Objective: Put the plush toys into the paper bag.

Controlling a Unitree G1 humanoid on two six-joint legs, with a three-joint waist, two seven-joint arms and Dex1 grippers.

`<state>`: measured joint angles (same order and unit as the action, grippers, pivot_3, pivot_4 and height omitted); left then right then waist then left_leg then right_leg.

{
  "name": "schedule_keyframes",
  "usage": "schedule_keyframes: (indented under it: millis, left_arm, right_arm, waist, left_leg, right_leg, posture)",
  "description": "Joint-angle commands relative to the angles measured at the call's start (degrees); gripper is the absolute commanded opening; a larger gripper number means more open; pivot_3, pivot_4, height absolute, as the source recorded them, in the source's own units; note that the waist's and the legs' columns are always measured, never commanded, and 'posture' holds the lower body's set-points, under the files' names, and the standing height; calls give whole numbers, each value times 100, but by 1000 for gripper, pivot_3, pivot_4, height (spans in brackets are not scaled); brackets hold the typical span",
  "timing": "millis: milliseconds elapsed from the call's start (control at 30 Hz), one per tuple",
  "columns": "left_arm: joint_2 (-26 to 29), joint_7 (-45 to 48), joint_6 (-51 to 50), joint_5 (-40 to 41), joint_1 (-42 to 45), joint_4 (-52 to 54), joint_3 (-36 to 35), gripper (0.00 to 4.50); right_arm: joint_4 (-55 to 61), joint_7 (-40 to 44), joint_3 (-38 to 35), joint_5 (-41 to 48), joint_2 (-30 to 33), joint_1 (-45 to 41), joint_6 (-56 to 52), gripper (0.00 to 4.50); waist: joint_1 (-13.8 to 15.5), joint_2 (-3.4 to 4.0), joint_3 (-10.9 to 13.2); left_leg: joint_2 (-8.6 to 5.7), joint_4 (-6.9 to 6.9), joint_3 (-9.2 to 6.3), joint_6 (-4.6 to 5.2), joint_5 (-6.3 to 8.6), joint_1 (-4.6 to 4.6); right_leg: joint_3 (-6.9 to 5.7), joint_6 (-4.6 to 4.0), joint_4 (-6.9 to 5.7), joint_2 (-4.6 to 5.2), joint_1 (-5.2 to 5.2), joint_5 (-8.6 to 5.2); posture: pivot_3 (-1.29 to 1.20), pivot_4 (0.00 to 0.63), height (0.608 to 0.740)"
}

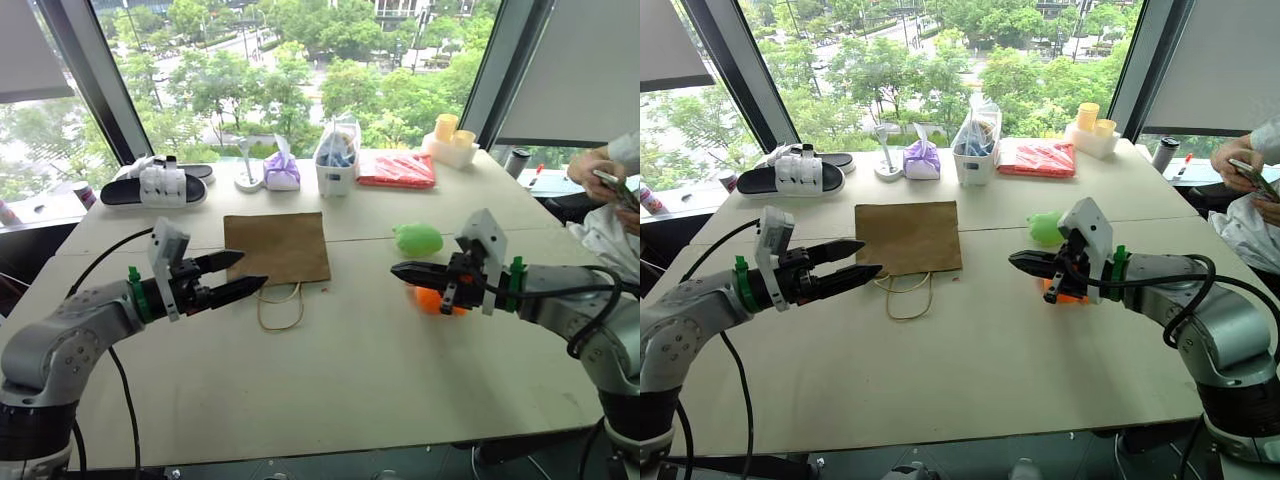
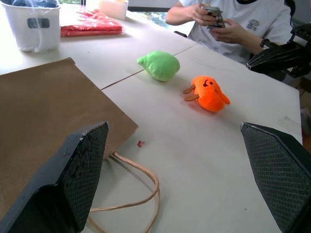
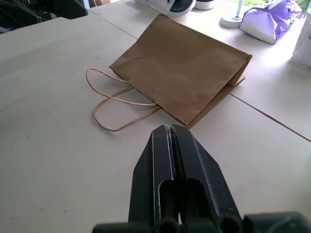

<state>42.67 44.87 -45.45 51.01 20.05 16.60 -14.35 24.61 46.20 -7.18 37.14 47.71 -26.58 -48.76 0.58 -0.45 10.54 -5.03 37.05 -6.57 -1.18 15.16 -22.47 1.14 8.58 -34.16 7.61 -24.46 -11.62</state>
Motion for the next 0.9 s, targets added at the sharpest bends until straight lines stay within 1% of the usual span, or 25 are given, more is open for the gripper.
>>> schedule_keyframes:
  millis: [33, 67, 133, 233, 300, 433, 567, 700, 833, 900]
  left_arm:
    - [62, 36, 123, -50, -45, 207, -118, 4438]
    - [96, 29, 135, -125, -28, 194, -87, 4438]
    - [50, 55, 41, 23, 14, 177, -129, 4438]
    - [52, 42, 6, -2, 10, 217, -88, 4438]
    - [-13, 93, 78, 10, -7, 315, -31, 4438]
    - [-131, 17, 246, -320, -130, 409, 237, 4438]
    - [-27, 191, 511, -614, -231, 368, 273, 4438]
    - [117, 468, 666, -802, -60, 24, 301, 4438]
    - [296, 1151, 1354, -1259, 137, -446, 502, 4438]
    - [316, 1495, 1939, -1706, 258, -841, 752, 4438]
  right_arm:
    - [33, -11, -91, 6, 26, -169, 118, 0]
    - [7, -30, -62, 28, -36, -225, 120, 0]
    - [-46, -27, 26, -8, -130, -240, 200, 0]
    - [-148, -58, 169, -201, -169, -201, 306, 0]
    - [-96, -6, 162, -42, -205, -258, 201, 0]
    - [-211, 63, 323, -256, -173, -281, 372, 0]
    - [-168, -18, 303, -213, -260, -316, 345, 0]
    - [-133, -94, 320, -271, -347, -206, 408, 0]
    - [-50, -194, 355, -232, -485, -159, 376, 0]
    - [-35, -209, 383, -255, -526, -112, 413, 0]
  waist:
    - [0, -1, 0]
    - [0, 0, 0]
    - [-2, 0, 0]
    - [-3, 0, 0]
    - [3, 0, 0]
    - [4, 0, 0]
    - [-6, 0, 0]
    - [0, 0, 0]
    - [6, 0, 0]
    - [14, 0, 0]
  left_leg:
    - [0, 0, 0, 0, 0, 0]
    - [0, 0, 0, 0, 0, 0]
    - [0, 0, 0, 0, 0, 0]
    - [0, 0, 0, 0, 0, 0]
    - [0, 0, 0, 0, 0, 0]
    - [-1, 2, 1, 0, 0, 0]
    - [0, -1, 0, 0, 0, 0]
    - [0, 0, 1, 0, 0, 0]
    - [-1, 1, 3, 0, 0, 0]
    - [-2, 1, 4, 0, 0, 0]
  right_leg:
    - [0, 0, 0, 0, 0, 0]
    - [0, 0, 0, 0, 0, 0]
    - [0, 0, 0, 0, 0, 0]
    - [0, 0, 0, -1, 0, 0]
    - [1, 0, 0, 0, 0, 0]
    - [2, 0, 0, 1, 1, 0]
    - [2, 0, -2, -1, -2, 0]
    - [2, -1, -1, 0, -2, 1]
    - [2, 0, -2, 0, -1, 0]
    - [2, -1, -1, 0, -1, 1]
  posture:
    - [0, 150, 740]
    - [0, 150, 740]
    - [0, 150, 740]
    - [0, 150, 740]
    - [0, 150, 740]
    - [0, 150, 740]
    - [0, 150, 740]
    - [0, 150, 740]
    - [0, 150, 740]
    - [0, 150, 740]
